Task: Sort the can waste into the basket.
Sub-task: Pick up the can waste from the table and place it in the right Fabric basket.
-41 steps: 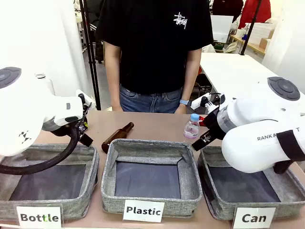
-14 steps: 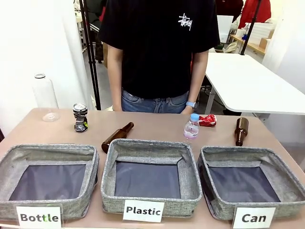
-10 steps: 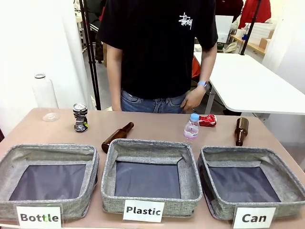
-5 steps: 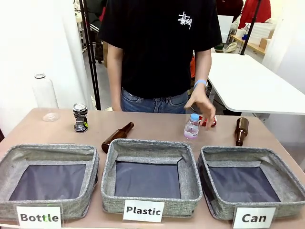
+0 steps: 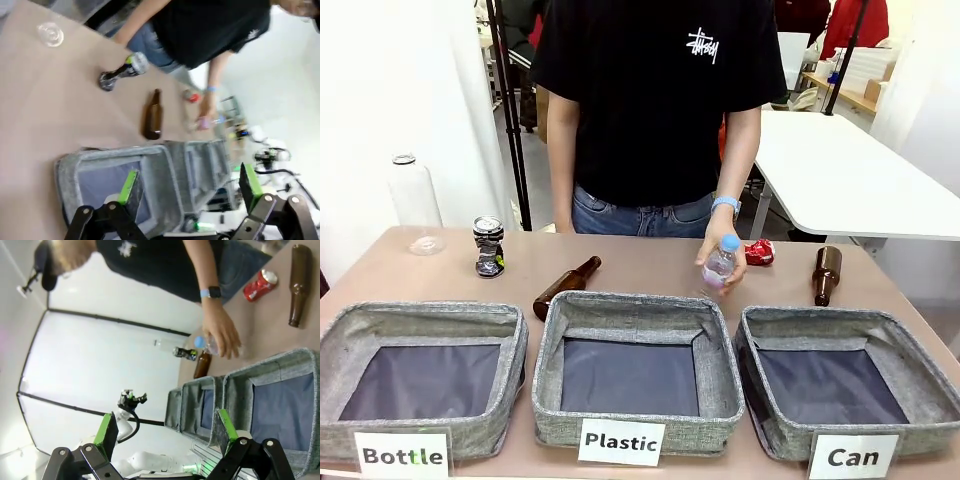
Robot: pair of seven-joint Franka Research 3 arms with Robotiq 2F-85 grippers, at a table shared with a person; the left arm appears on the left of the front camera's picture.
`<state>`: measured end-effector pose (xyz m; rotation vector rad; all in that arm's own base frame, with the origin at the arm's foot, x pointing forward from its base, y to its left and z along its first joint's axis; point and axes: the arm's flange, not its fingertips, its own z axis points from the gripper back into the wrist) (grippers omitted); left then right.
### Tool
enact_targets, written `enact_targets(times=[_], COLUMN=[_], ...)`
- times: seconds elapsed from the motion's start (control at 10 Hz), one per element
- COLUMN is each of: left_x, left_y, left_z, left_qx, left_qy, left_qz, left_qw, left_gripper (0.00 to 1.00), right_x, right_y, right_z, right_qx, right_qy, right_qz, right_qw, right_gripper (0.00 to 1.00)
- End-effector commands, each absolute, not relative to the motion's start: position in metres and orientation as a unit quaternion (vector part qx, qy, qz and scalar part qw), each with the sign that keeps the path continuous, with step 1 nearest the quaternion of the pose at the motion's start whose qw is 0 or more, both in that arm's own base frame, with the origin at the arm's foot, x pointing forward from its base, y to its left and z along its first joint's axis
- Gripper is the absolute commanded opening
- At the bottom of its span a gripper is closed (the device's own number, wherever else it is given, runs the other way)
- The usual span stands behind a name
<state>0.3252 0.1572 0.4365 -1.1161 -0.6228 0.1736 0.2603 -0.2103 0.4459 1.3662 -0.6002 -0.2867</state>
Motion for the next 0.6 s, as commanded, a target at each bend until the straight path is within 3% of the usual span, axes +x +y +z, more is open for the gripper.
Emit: enact_targets(times=[0.0, 0.2, 0.3, 0.4, 0.5], left_x=[0.364, 0.408, 0.427, 0.439, 0.405], left_y=[0.114, 0.048, 0.028, 0.022, 0.035], left_z=[0.441, 0.441, 0.444, 0.451, 0.447], left_qx=[-0.431, -0.369, -0.332, -0.325, -0.356], left_qy=[-0.255, -0.263, -0.318, -0.303, -0.291], left_qz=[0.086, 0.058, 0.083, 0.142, 0.062], left_qw=[0.861, 0.889, 0.884, 0.884, 0.886], left_gripper=[1.00, 1.00, 1.00, 1.00, 1.00], right_x=[0.264, 0.264, 0.264, 0.264, 0.264], right_y=[-0.213, -0.213, -0.213, -0.213, -0.213], right_z=[0.448, 0.448, 0.448, 0.448, 0.448], right_qx=[0.624, 0.624, 0.624, 0.624, 0.624], right_qy=[-0.287, -0.287, -0.287, -0.287, -0.287], right_qz=[-0.120, -0.120, -0.120, -0.120, -0.120], right_qw=[0.717, 0.717, 0.717, 0.717, 0.717], right_gripper=[1.00, 1.00, 1.00, 1.00, 1.00])
